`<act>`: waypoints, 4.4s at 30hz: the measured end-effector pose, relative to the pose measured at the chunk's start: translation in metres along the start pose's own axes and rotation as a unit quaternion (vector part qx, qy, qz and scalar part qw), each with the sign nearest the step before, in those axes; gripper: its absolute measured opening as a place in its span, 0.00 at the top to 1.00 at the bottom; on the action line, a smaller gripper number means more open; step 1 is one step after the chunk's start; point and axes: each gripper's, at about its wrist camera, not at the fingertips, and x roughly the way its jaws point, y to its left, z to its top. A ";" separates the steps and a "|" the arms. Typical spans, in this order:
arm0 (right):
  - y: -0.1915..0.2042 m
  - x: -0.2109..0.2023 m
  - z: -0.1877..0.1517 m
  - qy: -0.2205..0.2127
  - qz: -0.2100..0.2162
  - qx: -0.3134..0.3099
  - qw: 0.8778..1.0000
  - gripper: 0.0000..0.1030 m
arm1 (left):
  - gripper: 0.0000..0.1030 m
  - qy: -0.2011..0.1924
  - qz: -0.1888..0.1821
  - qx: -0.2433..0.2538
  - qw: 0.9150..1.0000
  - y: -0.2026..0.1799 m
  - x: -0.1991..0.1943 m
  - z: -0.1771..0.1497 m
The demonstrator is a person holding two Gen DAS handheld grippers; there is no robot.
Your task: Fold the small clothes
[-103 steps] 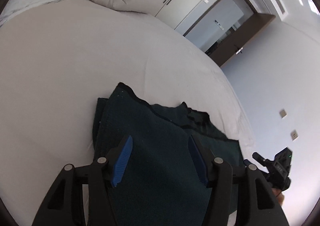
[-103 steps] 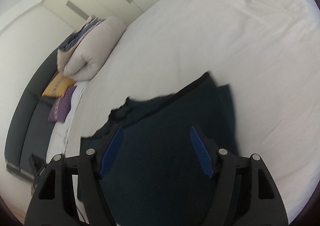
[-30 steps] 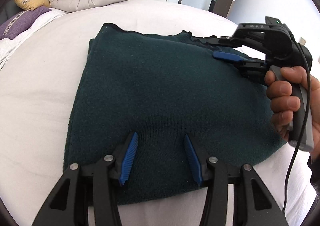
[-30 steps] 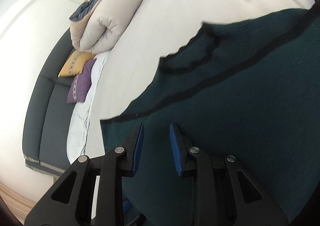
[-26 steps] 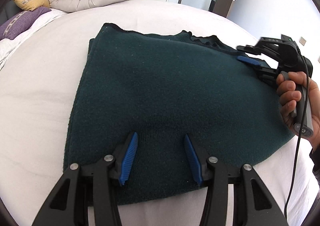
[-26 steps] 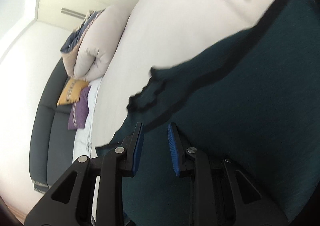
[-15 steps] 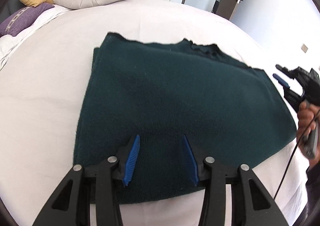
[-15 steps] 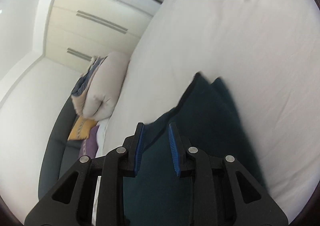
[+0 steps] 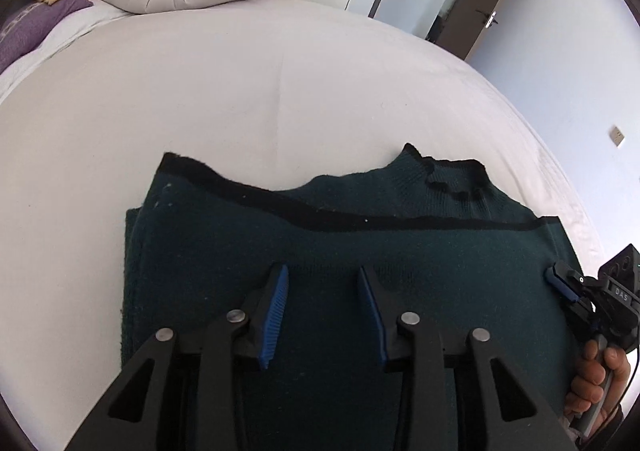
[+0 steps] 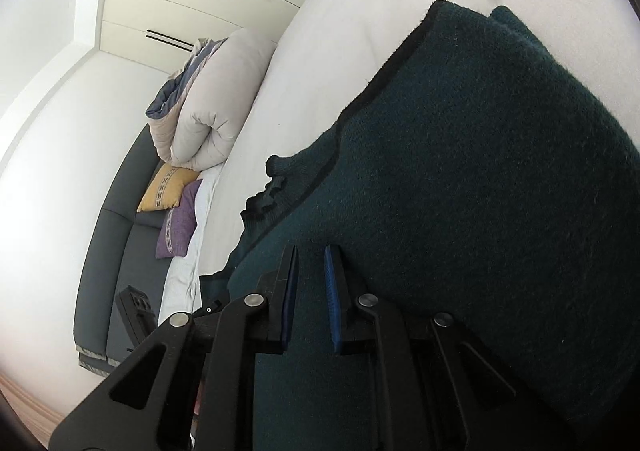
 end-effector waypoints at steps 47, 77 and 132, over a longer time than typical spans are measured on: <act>0.003 -0.185 -0.110 -0.086 -0.097 0.028 0.991 0.81 | 0.10 -0.014 0.101 0.084 0.991 -0.016 -0.086 -0.120; 0.139 -0.074 -0.120 0.071 0.020 -0.089 0.993 0.37 | 0.40 0.140 -0.167 -0.252 0.943 0.096 -0.060 -0.075; 0.032 -0.014 0.016 0.166 -0.008 0.006 0.986 0.58 | 0.40 0.073 -0.236 -0.056 0.967 -0.126 -0.053 -0.060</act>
